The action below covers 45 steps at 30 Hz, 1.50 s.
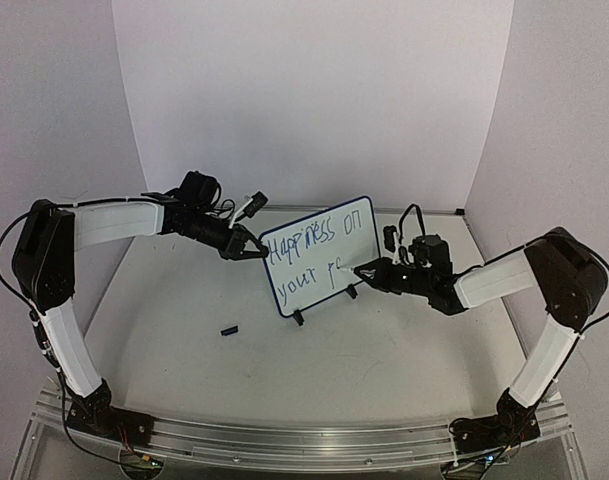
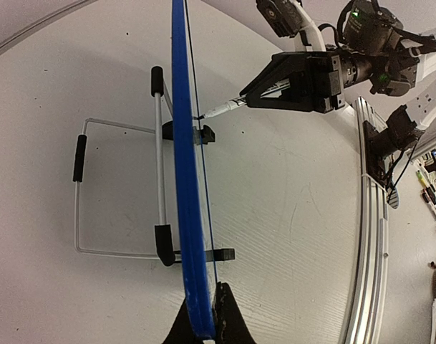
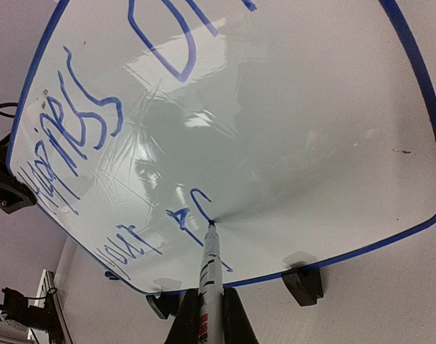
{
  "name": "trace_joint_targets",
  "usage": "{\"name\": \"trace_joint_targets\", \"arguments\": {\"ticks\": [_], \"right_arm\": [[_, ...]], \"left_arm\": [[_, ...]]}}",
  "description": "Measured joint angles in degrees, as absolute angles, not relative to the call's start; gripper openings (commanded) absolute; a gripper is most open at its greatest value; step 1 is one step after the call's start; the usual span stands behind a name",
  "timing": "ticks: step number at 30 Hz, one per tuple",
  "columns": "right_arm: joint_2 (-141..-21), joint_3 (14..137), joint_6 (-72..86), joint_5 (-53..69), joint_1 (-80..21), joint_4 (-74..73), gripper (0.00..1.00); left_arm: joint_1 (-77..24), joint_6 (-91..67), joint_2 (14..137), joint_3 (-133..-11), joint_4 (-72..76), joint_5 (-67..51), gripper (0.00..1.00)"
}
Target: Write a sentence on the whiteboard
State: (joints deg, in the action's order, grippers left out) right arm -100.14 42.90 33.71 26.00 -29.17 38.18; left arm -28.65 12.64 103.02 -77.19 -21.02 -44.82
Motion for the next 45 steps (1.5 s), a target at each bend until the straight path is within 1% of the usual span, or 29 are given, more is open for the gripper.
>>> {"name": "trace_joint_targets", "arguments": {"ticks": [10,29,45], "right_arm": [[-100.12,42.05,33.71,24.41,-29.17,38.11,0.0],[-99.15,44.42,33.69,23.51,-29.17,38.13,0.0],[-99.81,42.46,33.89,23.14,-29.17,38.02,0.0]], "left_arm": [[-28.7,12.67,103.02,-77.21,-21.02,-44.8,0.0],[-28.73,12.62,103.02,-77.23,-21.02,-44.77,0.0],[-28.73,12.62,103.02,-77.23,-21.02,-44.77,0.0]]}}
